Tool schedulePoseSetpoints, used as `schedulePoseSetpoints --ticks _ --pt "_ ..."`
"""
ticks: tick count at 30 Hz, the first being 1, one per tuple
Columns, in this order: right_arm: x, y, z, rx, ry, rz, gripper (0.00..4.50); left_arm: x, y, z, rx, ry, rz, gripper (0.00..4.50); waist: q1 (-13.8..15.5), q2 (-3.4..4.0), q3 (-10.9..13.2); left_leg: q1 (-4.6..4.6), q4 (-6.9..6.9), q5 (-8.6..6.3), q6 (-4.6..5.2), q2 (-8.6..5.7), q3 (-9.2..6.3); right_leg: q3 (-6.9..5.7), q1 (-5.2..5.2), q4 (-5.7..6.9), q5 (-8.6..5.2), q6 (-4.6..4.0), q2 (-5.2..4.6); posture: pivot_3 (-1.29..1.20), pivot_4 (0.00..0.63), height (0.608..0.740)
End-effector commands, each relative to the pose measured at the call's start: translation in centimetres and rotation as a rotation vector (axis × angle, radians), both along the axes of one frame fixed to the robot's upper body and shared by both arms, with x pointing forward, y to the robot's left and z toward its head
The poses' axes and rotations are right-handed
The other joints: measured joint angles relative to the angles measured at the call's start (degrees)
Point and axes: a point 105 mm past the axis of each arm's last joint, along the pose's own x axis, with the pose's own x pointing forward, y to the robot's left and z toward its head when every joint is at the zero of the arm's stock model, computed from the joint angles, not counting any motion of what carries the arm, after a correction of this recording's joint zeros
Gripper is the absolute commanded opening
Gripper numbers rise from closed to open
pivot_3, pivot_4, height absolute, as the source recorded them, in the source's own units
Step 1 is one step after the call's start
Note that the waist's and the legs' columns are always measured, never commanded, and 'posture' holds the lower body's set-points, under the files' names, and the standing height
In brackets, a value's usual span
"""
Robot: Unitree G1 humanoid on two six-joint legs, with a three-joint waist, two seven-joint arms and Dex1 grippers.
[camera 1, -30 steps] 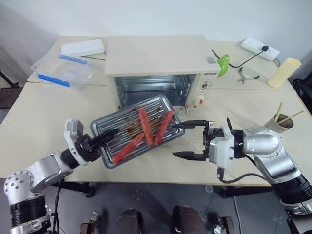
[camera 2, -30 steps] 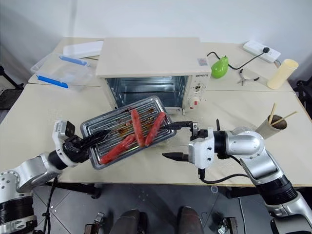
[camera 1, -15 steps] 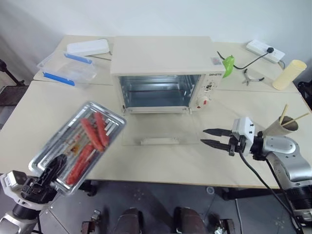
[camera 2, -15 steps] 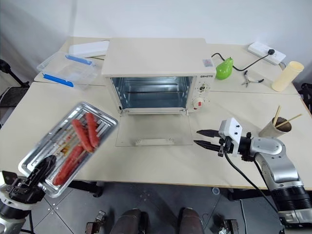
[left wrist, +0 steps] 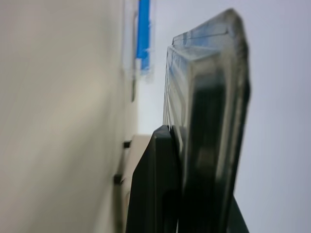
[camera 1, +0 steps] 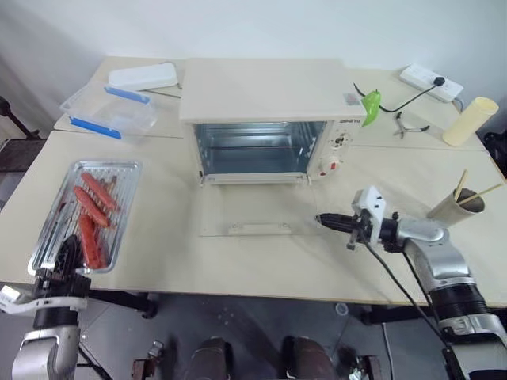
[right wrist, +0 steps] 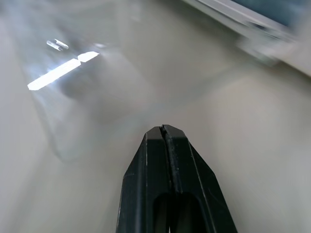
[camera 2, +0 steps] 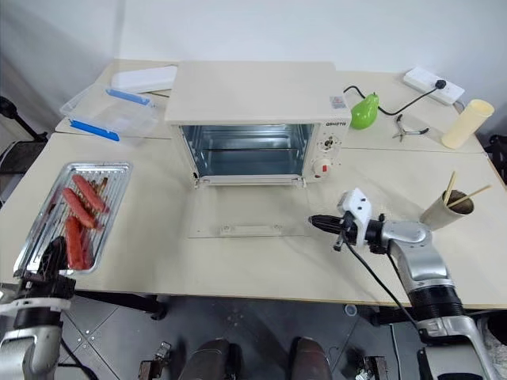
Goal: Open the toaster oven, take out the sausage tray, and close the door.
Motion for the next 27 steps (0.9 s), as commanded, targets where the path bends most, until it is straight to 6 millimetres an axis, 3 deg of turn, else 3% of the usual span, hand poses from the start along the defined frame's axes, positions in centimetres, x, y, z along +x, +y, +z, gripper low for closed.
schedulePoseSetpoints --ticks 1,5,9,13,17,21,24,27 --pt "-0.3 0.6 2.0 0.083 -0.038 0.051 0.02 -0.6 -0.2 0.8 0.032 -0.018 -0.004 0.00 -0.05 0.00 0.00 0.00 -0.01 -0.01 -0.01 0.00 0.00 0.00 -0.01 0.00 0.00 0.00 0.00 0.00 0.150 0.740" --pt "-0.5 0.2 3.4 0.159 -0.060 0.033 0.02 -0.9 -0.2 0.8 0.044 -0.026 -0.008 0.00 -0.02 0.00 0.00 -0.04 -0.04 -0.02 -0.03 0.01 -0.02 -0.03 -0.06 -0.01 0.00 0.00 0.01 0.00 0.150 0.740" --pt "-0.8 -0.5 6.9 0.285 -0.111 0.015 0.02 -1.3 -0.1 0.7 0.059 -0.032 -0.019 0.00 0.13 0.00 0.00 -0.06 -0.02 -0.02 -0.02 0.01 -0.01 0.00 -0.05 -0.05 0.00 0.00 0.02 0.00 0.150 0.740" --pt "-0.9 -0.5 9.0 0.329 -0.138 0.013 0.02 -1.5 -1.6 0.6 0.095 -0.049 -0.102 0.00 0.08 0.00 0.00 -0.05 -0.02 -0.03 -0.01 0.03 -0.02 0.01 -0.05 -0.05 0.00 0.00 0.02 0.00 0.150 0.740" --pt "-1.1 0.2 14.5 0.545 -0.290 0.029 0.02 -2.0 -3.0 0.6 0.147 -0.072 -0.213 0.00 -0.09 -0.01 0.02 -0.06 -0.03 -0.03 -0.01 0.04 0.00 0.03 -0.08 -0.06 0.00 0.00 0.05 0.00 0.150 0.740" --pt "-0.9 1.0 15.2 0.550 -0.214 0.038 0.02 -2.3 -3.5 0.7 0.167 -0.094 -0.261 0.00 -0.06 -0.01 0.01 -0.06 -0.07 -0.05 -0.05 0.07 -0.02 0.05 -0.14 0.00 -0.01 -0.01 0.11 0.00 0.150 0.740" --pt "-1.5 0.8 15.1 0.488 -0.258 0.051 0.60 -2.7 -4.5 -0.3 0.178 -0.047 -0.352 0.00 0.06 -0.01 0.01 -0.08 -0.08 -0.07 -0.02 0.10 -0.06 0.13 -0.14 -0.02 -0.01 -0.01 0.08 0.00 0.150 0.740" --pt "-3.3 0.9 12.8 0.316 -0.305 0.106 1.54 -3.2 -5.5 -0.9 0.186 -0.028 -0.444 0.00 0.23 -0.01 0.01 -0.09 -0.13 -0.11 0.05 0.06 -0.10 0.20 -0.15 -0.04 -0.01 -0.01 0.03 0.00 0.150 0.740"
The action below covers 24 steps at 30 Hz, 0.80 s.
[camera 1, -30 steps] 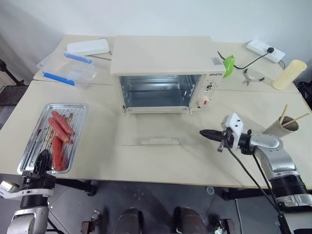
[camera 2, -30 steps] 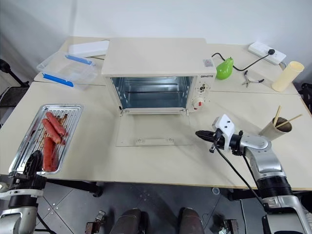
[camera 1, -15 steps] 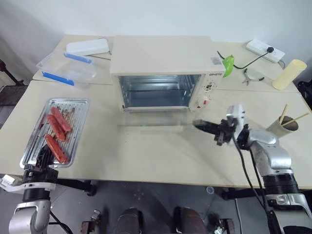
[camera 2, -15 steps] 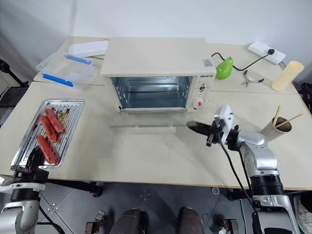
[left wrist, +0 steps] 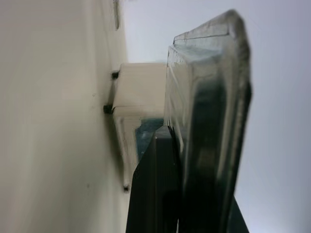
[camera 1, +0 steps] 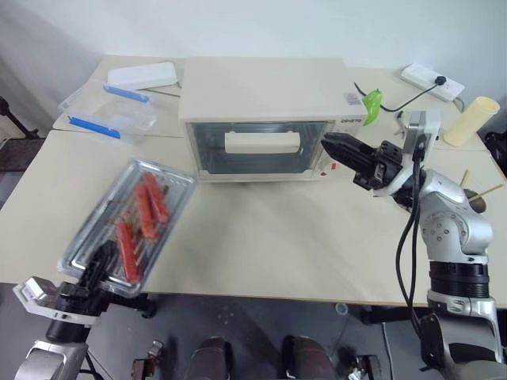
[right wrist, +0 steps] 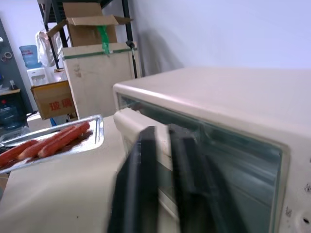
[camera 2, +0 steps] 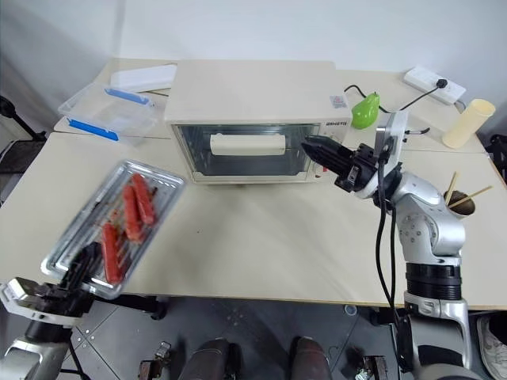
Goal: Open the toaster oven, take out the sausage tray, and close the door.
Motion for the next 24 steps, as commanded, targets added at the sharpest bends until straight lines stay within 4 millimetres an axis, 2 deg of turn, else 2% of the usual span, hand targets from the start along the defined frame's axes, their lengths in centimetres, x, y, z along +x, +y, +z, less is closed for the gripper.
schedulePoseSetpoints --ticks 1,9,15,19,24 --pt "-2.5 0.1 -1.4 -0.182 -0.108 0.046 1.86 -0.6 -0.9 0.3 0.003 -0.028 -0.105 0.00 0.08 0.00 0.00 0.00 0.00 -0.03 0.03 -0.01 0.02 0.02 0.00 -0.01 0.00 0.00 0.00 0.00 0.150 0.740" --pt "-5.0 -2.0 -4.1 -0.293 -0.091 -0.015 4.45 -0.6 -2.5 -0.5 0.039 0.039 -0.380 0.00 -0.36 0.02 0.00 0.07 0.01 -0.03 0.03 0.00 0.23 0.12 0.01 -0.10 -0.02 -0.03 0.08 0.00 0.150 0.740" --pt "-6.5 -3.1 -5.4 -0.337 -0.051 -0.084 4.45 1.1 -4.8 -1.0 0.144 0.150 -0.643 0.00 -0.01 0.11 -0.02 0.09 -0.07 -0.02 0.04 0.05 0.16 0.27 -0.02 -0.03 -0.03 -0.05 0.01 0.00 0.150 0.740" --pt "-7.2 -3.7 -5.7 -0.348 -0.032 -0.120 4.45 3.6 -6.5 0.1 0.147 0.090 -0.730 0.00 0.58 0.28 -0.07 0.11 -0.07 0.00 0.09 -0.02 0.18 0.37 0.00 0.00 -0.03 -0.05 -0.06 0.00 0.150 0.740" --pt "-8.2 -3.8 -5.7 -0.358 -0.010 -0.132 4.45 5.4 -8.8 0.0 0.214 0.140 -0.852 0.00 0.97 0.28 -0.07 0.14 -0.06 0.01 0.09 -0.11 0.27 0.37 0.00 0.00 -0.01 -0.02 -0.04 0.00 0.150 0.740"
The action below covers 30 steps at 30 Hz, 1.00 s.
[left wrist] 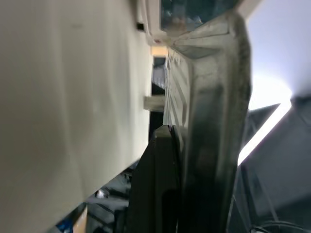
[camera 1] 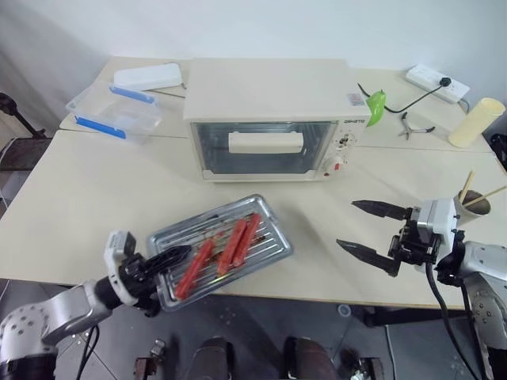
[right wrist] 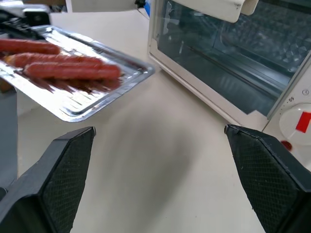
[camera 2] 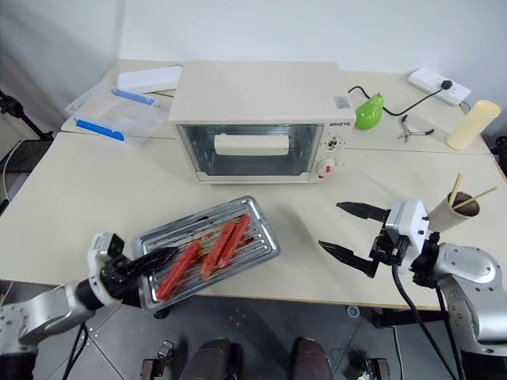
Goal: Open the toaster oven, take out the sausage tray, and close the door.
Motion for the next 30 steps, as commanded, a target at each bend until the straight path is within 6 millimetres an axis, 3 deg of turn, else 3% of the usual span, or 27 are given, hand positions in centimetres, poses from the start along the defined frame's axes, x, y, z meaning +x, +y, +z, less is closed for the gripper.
schedulePoseSetpoints --ticks 1,10,17,21,26,30 --pt "-0.9 0.0 1.3 -0.014 -0.038 0.000 4.45 0.4 -1.5 -0.4 0.053 0.043 -0.090 0.00 0.05 0.00 0.00 0.00 -0.01 0.00 0.00 0.00 0.00 -0.01 0.00 -0.01 0.00 0.00 0.00 0.00 0.150 0.740" --pt "-1.8 -0.2 1.7 -0.015 -0.033 -0.033 4.45 5.2 -5.9 -1.0 0.132 0.114 -0.099 0.00 1.62 0.09 -0.06 0.16 0.01 0.09 0.10 -0.31 -0.06 0.07 0.19 0.04 0.08 0.15 -0.13 0.00 0.150 0.740" --pt "-2.0 -0.5 1.9 -0.026 -0.030 -0.051 4.45 6.3 -8.4 -0.8 0.265 0.110 -0.211 0.00 2.98 0.11 -0.07 0.23 0.01 0.23 0.33 -0.76 -0.41 0.34 0.57 -0.17 0.13 0.24 -0.28 0.00 0.150 0.740" --pt "-2.0 -0.5 1.9 -0.024 -0.035 -0.057 4.50 6.8 -8.8 -0.3 0.295 0.066 -0.220 0.93 3.03 0.10 -0.06 0.24 -0.02 0.23 0.33 -0.80 -0.46 0.30 0.64 -0.27 0.14 0.27 -0.27 0.00 0.150 0.740" --pt "-2.1 -0.5 1.8 -0.026 -0.035 -0.066 4.50 7.1 -9.1 0.7 0.312 -0.018 -0.198 2.40 2.87 0.09 -0.05 0.24 -0.14 0.24 0.31 -0.78 -0.46 0.23 0.62 -0.34 0.18 0.35 -0.25 0.00 0.150 0.740" --pt "-2.4 -0.9 1.5 -0.037 -0.022 -0.079 4.50 7.1 -8.2 1.9 0.443 -0.168 -0.201 3.63 2.45 0.05 -0.03 0.23 -0.20 0.27 0.27 -0.76 -0.43 0.20 0.61 -0.42 0.20 0.38 -0.21 0.00 0.150 0.740"
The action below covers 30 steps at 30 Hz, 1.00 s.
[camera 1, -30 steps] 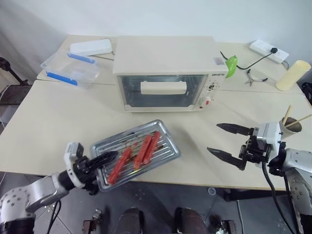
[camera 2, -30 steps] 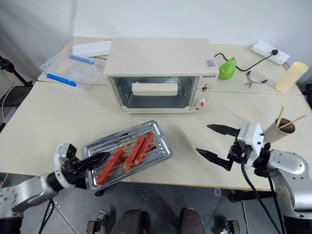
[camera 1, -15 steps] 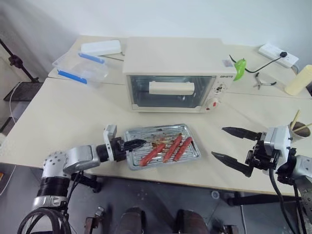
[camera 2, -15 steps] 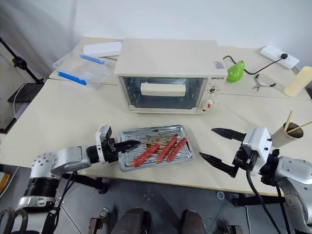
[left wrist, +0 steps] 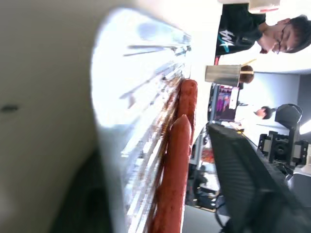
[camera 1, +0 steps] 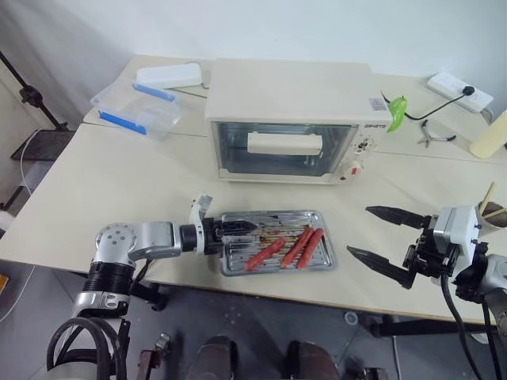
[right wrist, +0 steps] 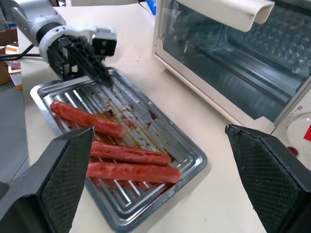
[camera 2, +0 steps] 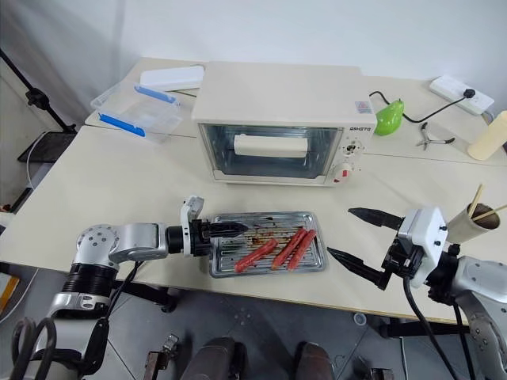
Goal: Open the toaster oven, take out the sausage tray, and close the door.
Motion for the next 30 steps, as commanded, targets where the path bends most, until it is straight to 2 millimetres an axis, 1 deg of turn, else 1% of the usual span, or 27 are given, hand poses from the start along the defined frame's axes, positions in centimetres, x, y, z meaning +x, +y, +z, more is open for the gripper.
schedulePoseSetpoints --ticks 1,3,7,10,12,13,14,15,16,17,18,20,21,23,24,25,26,27,28,29,30 --pt "-0.5 -0.3 0.9 -0.022 -0.039 -0.008 4.50 0.1 0.6 2.1 0.119 -0.196 -0.052 3.89 -0.38 -0.03 0.02 0.00 -0.02 0.01 -0.02 0.02 0.02 0.00 -0.01 -0.02 0.00 0.01 0.02 0.00 0.150 0.740" --pt "-0.6 -0.5 0.6 -0.031 -0.028 -0.008 4.50 0.1 0.8 2.2 0.184 -0.263 -0.075 4.47 -0.74 -0.03 0.02 0.00 -0.07 0.04 -0.07 0.03 0.04 -0.01 -0.04 -0.02 0.00 0.02 0.03 0.00 0.150 0.740" --pt "-1.0 -0.6 -0.1 -0.057 0.002 0.003 4.50 0.7 0.2 3.3 0.200 -0.378 -0.098 4.47 -1.06 -0.05 0.03 0.11 -0.28 0.06 -0.10 0.05 0.24 0.01 -0.05 -0.15 0.00 0.02 0.04 0.00 0.150 0.740" --pt "-1.4 -0.6 -0.3 -0.067 0.010 0.013 4.50 0.7 1.0 3.3 0.263 -0.444 -0.131 4.47 -1.11 -0.12 0.07 0.12 -0.45 0.08 -0.13 0.08 0.27 -0.01 -0.14 -0.19 0.00 0.03 0.05 0.00 0.150 0.740" --pt "-1.6 -0.7 -0.6 -0.074 0.018 0.018 4.50 0.9 3.6 3.2 0.323 -0.513 -0.113 4.47 -1.39 -0.13 0.08 0.11 -0.55 0.08 -0.15 0.09 0.37 -0.01 -0.27 -0.16 0.00 0.03 0.05 0.00 0.150 0.740" --pt "-1.7 -0.8 -0.7 -0.081 0.025 0.024 4.50 0.7 5.2 3.0 0.368 -0.544 -0.123 4.47 -1.84 -0.13 0.08 0.11 -0.63 0.08 -0.16 0.12 0.52 -0.01 -0.35 -0.17 0.01 0.03 0.06 0.00 0.150 0.740" --pt "-1.7 -0.9 -0.8 -0.085 0.030 0.028 4.50 0.4 6.3 2.8 0.399 -0.565 -0.141 4.47 -2.35 -0.14 0.08 0.11 -0.68 0.08 -0.17 0.14 0.64 -0.01 -0.45 -0.15 0.01 0.03 0.06 0.00 0.150 0.740" --pt "-1.7 -1.0 -0.9 -0.089 0.032 0.031 4.50 -0.3 7.2 2.5 0.440 -0.586 -0.190 4.47 -2.69 -0.16 0.10 0.12 -0.76 0.09 -0.20 0.16 0.84 -0.02 -0.50 -0.15 0.01 0.03 0.06 0.00 0.150 0.740" --pt "-1.6 -1.1 -1.0 -0.089 0.034 0.033 4.50 -0.8 7.9 2.6 0.444 -0.572 -0.189 4.47 -2.70 -0.18 0.11 0.15 -0.82 0.09 -0.21 0.21 1.15 -0.04 -0.55 -0.15 0.00 0.04 0.08 0.00 0.150 0.740" --pt "-1.5 -1.1 -1.0 -0.090 0.034 0.037 4.50 -1.2 8.6 3.0 0.444 -0.596 -0.196 4.47 -2.72 -0.18 0.11 0.19 -0.85 0.09 -0.21 0.25 1.28 -0.05 -0.56 -0.18 0.00 0.04 0.08 0.00 0.150 0.740" --pt "-1.4 -1.2 -1.0 -0.089 0.034 0.041 4.50 -1.2 9.4 3.3 0.473 -0.643 -0.188 4.47 -2.65 -0.18 0.11 0.21 -0.84 0.08 -0.21 0.28 1.34 -0.03 -0.55 -0.17 0.00 0.04 0.08 0.00 0.150 0.740" --pt "-1.2 -1.2 -1.0 -0.088 0.031 0.053 4.50 -0.5 11.0 3.7 0.550 -0.743 -0.134 4.47 -2.38 -0.25 0.15 0.22 -0.77 0.08 -0.21 0.31 1.41 -0.02 -0.55 -0.19 0.00 0.04 0.05 0.00 0.150 0.740" --pt "-1.1 -1.2 -1.0 -0.089 0.029 0.057 4.50 -0.3 11.4 3.9 0.569 -0.780 -0.112 4.47 -2.20 -0.27 0.16 0.20 -0.73 0.08 -0.20 0.33 1.40 -0.02 -0.55 -0.19 0.00 0.03 0.05 0.00 0.150 0.740" --pt "-1.0 -1.1 -0.9 -0.090 0.025 0.070 4.50 -0.1 11.9 5.2 0.520 -0.866 -0.058 4.47 -2.01 -0.28 0.17 0.20 -0.68 0.08 -0.20 0.36 1.36 -0.02 -0.54 -0.16 0.00 0.03 0.04 0.00 0.150 0.740" --pt "-0.9 -1.1 -0.9 -0.090 0.024 0.073 4.50 -0.1 12.1 5.4 0.505 -0.887 -0.047 4.47 -1.99 -0.28 0.17 0.19 -0.67 0.08 -0.19 0.38 1.36 -0.02 -0.54 -0.16 0.00 0.03 0.03 0.00 0.150 0.740" --pt "-0.7 -1.0 -0.6 -0.087 0.017 0.088 4.50 -0.7 13.5 6.6 0.516 -1.002 -0.017 4.47 -2.16 -0.28 0.17 0.19 -0.65 0.07 -0.18 0.38 1.36 -0.01 -0.54 -0.15 0.00 0.03 0.02 0.00 0.150 0.740" --pt "-0.6 -0.9 -0.4 -0.089 0.004 0.108 4.50 -1.5 14.9 7.1 0.569 -1.106 -0.009 4.47 -2.44 -0.28 0.17 0.19 -0.66 0.05 -0.17 0.39 1.36 -0.01 -0.56 -0.15 0.01 0.03 0.00 0.00 0.150 0.740" --pt "-0.6 -0.8 -0.2 -0.088 0.003 0.123 4.50 -2.5 15.8 7.3 0.623 -1.200 -0.029 4.47 -2.86 -0.28 0.17 0.22 -0.68 -0.04 -0.18 0.50 1.35 -0.02 -0.63 -0.17 0.01 0.03 0.01 0.00 0.150 0.740" --pt "-0.5 -0.7 -0.1 -0.095 0.001 0.144 4.50 -4.0 16.4 7.0 0.655 -1.254 -0.089 4.47 -3.43 -0.28 0.17 0.32 -0.74 -0.10 -0.20 0.56 1.46 -0.05 -0.69 -0.17 0.01 0.03 0.01 0.00 0.150 0.740" --pt "-0.5 -0.7 -0.1 -0.100 0.001 0.156 4.50 -4.8 16.6 6.5 0.667 -1.275 -0.135 4.47 -3.88 -0.28 0.17 0.44 -0.80 -0.17 -0.22 0.64 1.59 -0.12 -0.69 -0.17 0.01 0.02 0.02 0.00 0.150 0.740" --pt "-0.4 -0.6 -0.1 -0.095 0.004 0.166 4.50 -5.5 17.2 5.9 0.716 -1.282 -0.167 4.47 -3.92 -0.28 0.17 0.51 -0.80 -0.27 -0.26 0.71 1.61 -0.27 -0.68 -0.13 0.01 0.02 0.05 0.00 0.150 0.740"
